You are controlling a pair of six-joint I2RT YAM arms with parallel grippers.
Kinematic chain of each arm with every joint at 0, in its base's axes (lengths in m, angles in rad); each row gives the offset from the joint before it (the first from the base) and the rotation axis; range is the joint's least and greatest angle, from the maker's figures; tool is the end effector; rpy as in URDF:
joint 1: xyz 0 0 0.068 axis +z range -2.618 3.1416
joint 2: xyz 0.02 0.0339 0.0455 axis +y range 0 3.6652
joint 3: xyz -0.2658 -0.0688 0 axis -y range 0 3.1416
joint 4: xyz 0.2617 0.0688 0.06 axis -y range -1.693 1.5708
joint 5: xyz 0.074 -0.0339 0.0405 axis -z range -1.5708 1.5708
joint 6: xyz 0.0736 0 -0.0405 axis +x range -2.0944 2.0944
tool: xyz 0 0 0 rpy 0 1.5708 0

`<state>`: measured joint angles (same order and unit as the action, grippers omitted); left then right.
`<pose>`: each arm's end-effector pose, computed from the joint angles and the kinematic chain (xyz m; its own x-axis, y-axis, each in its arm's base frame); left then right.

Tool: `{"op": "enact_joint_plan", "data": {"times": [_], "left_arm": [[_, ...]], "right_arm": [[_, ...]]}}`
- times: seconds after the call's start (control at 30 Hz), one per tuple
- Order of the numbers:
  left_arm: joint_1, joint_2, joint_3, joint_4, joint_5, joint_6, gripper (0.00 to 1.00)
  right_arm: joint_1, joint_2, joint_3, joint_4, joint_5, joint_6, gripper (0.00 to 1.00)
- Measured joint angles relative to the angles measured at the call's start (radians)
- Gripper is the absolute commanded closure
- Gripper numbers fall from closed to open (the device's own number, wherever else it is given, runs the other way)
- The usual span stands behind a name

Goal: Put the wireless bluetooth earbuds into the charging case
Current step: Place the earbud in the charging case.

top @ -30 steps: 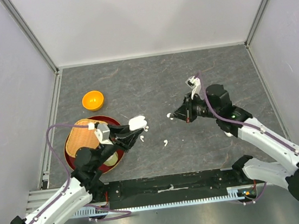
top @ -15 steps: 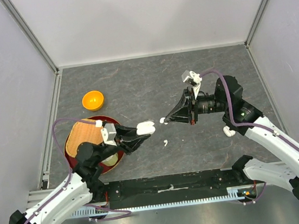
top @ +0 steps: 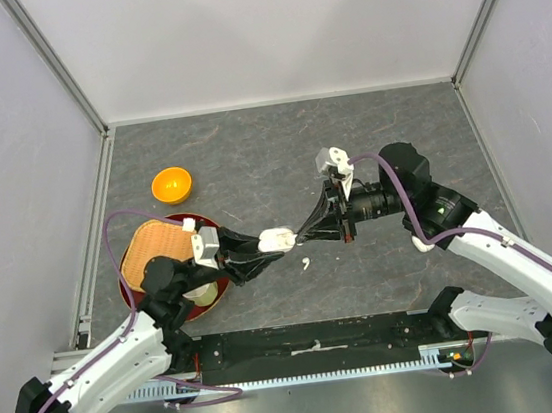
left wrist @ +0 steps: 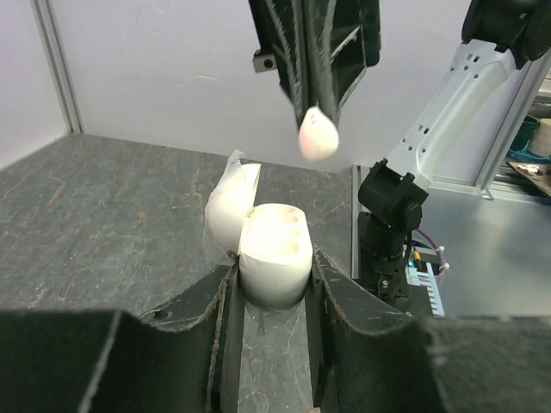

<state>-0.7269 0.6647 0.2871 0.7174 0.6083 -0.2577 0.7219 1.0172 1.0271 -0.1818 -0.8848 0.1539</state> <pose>0.1237 -0.1663 0.2815 -0.0008 -0.2792 -0.9602 0.9801 0.1903 -0.0561 0.1577 0.2147 0.3816 -0.2788 -0.1160 -0.9533 -0.9594 -0.0107 0.2818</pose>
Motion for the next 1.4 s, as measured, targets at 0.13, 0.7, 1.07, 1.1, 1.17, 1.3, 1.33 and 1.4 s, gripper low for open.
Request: {"op": "enact_joint_plan", "data": {"times": [0.13, 0.7, 1.07, 1.1, 1.17, 1.3, 1.33, 1.4], "left_arm": [[0.0, 0.005, 0.012, 0.008, 0.023, -0.005, 0.98], [0.0, 0.047, 0.024, 0.032, 0.053, -0.023, 0.98], [0.0, 0.049, 0.024, 0.049, 0.053, -0.033, 0.98], [0.0, 0.05, 0.024, 0.049, 0.053, -0.034, 0.98], [0.0, 0.05, 0.024, 0.049, 0.053, -0.036, 0.98], [0.0, 0.051, 0.024, 0.048, 0.053, -0.038, 0.98], [0.0, 0.051, 0.024, 0.048, 0.053, -0.038, 0.98], [0.0, 0.051, 0.024, 0.048, 0.053, -0.038, 0.98]], "right_arm": [[0.006, 0.012, 0.004, -0.026, 0.024, -0.029, 1.0], [0.029, 0.031, 0.012, -0.047, 0.074, -0.073, 1.0], [0.035, 0.036, 0.012, -0.063, 0.082, -0.087, 1.0], [0.035, 0.037, 0.012, -0.063, 0.082, -0.088, 1.0], [0.036, 0.039, 0.012, -0.063, 0.082, -0.088, 1.0], [0.041, 0.043, 0.012, -0.06, 0.087, -0.088, 1.0], [0.043, 0.043, 0.012, -0.059, 0.09, -0.088, 1.0], [0.047, 0.045, 0.012, -0.058, 0.096, -0.087, 1.0]]}}
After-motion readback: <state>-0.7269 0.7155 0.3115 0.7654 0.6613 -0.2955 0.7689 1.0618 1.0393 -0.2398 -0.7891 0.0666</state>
